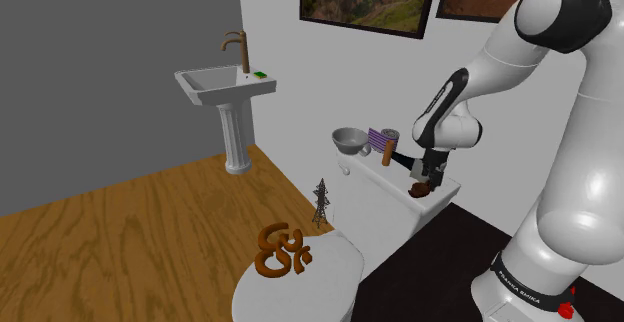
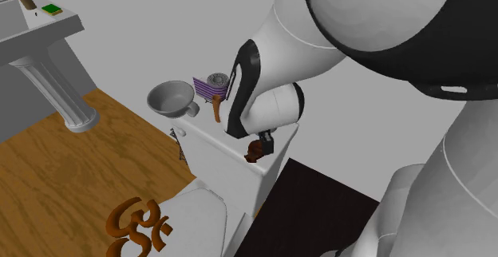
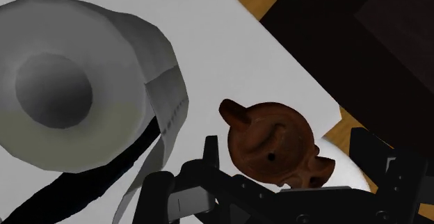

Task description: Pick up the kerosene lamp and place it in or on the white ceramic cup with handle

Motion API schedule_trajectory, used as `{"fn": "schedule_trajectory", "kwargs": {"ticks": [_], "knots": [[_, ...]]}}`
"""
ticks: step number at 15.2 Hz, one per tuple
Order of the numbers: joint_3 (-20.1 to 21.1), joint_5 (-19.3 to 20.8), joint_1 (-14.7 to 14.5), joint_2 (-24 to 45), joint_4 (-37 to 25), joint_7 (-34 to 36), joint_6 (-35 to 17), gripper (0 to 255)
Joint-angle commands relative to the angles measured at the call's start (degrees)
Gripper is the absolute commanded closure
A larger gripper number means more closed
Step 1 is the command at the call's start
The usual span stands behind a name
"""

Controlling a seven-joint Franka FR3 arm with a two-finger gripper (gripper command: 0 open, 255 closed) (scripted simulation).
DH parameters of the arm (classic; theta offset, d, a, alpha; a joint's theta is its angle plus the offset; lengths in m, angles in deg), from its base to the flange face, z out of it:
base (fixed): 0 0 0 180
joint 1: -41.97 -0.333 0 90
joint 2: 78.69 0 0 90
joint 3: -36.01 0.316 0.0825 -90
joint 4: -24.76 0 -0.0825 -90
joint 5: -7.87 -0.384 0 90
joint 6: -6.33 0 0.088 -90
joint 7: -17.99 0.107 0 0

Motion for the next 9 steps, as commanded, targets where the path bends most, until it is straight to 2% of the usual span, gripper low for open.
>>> {"fn": "schedule_trajectory", "kwargs": {"ticks": [1, 6, 9], "knots": [[3.0, -4.9, 2.2, 3.0, -0.9, -4.2, -1.6, 0], [8.9, -12.4, 6.5, 8.0, -2.3, -9.8, -4.9, 0], [9.9, -12.7, 7.5, 8.5, -2.4, -10.1, -5.4, 0]]}}
